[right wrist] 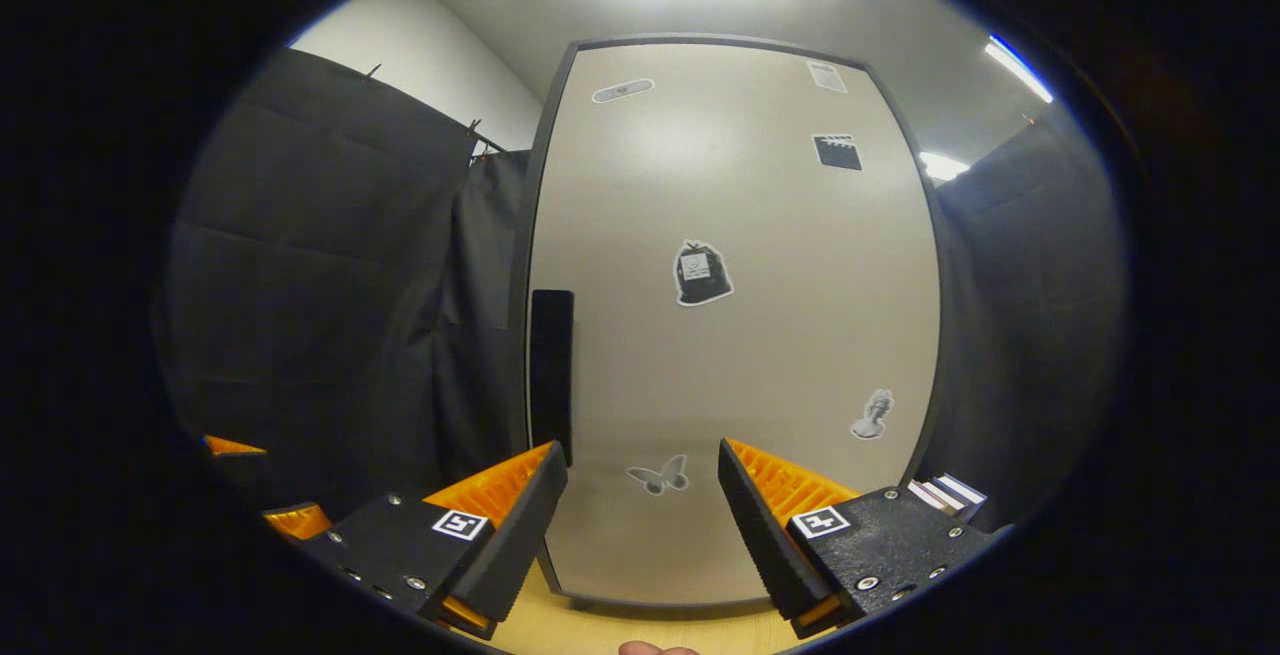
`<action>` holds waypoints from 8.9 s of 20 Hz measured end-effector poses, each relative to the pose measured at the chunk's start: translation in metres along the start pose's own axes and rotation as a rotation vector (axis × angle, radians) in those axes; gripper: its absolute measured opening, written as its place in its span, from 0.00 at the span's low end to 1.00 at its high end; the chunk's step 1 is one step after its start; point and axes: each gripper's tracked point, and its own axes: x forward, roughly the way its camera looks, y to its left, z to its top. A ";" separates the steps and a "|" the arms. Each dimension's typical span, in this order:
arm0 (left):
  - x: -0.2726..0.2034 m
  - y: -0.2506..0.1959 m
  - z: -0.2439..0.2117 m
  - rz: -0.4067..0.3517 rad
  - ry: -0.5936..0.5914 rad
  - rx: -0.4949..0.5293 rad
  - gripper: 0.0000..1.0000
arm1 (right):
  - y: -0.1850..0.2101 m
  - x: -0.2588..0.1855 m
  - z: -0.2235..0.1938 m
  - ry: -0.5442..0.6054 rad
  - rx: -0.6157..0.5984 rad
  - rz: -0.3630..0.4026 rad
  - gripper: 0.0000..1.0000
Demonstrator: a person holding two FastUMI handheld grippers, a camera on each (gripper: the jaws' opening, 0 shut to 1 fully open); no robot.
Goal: Open the cabinet door with the right hand, grasp the bottle in the cabinet with the left hand and place it on the coaster, then close the cabinet door with the right hand.
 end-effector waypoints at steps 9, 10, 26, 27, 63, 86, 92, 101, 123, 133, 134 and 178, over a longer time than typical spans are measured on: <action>-0.019 0.058 -0.035 0.098 0.092 0.021 0.86 | 0.052 0.069 -0.012 0.047 -0.027 0.066 0.94; -0.020 0.062 -0.038 0.107 0.104 0.013 0.88 | 0.057 0.074 -0.015 0.064 -0.028 0.079 0.93; -0.023 0.072 -0.052 0.098 0.128 -0.101 0.87 | 0.055 0.071 -0.036 0.241 -0.084 0.165 0.19; -0.022 0.071 -0.053 0.103 0.133 -0.099 0.85 | 0.055 0.069 -0.036 0.235 -0.086 0.180 0.18; -0.064 -0.103 0.029 0.082 0.116 -0.003 0.88 | 0.003 0.026 -0.034 0.236 0.069 0.404 0.17; 0.221 -0.234 0.060 -0.150 -0.060 0.032 0.87 | -0.110 -0.020 -0.048 0.252 0.206 -0.154 0.72; 0.283 -0.221 0.062 -0.131 -0.084 0.036 0.87 | -0.151 -0.031 -0.045 0.245 0.151 -0.370 0.72; 0.323 -0.238 0.043 -0.184 -0.055 0.017 0.80 | -0.159 -0.035 -0.048 0.245 0.210 -0.444 0.75; 0.079 -0.159 0.083 -0.042 -0.080 0.056 0.74 | -0.163 -0.045 -0.046 0.188 0.074 -0.179 0.93; -0.038 -0.104 0.030 0.247 -0.171 0.056 0.74 | -0.179 -0.072 -0.098 0.221 0.059 -0.109 0.94; -0.044 -0.101 0.016 0.260 -0.154 0.056 0.73 | -0.179 -0.075 -0.105 0.230 0.058 -0.107 0.94; -0.079 -0.121 -0.156 0.210 0.008 -0.059 0.84 | -0.161 -0.122 -0.265 0.589 -0.041 0.009 0.96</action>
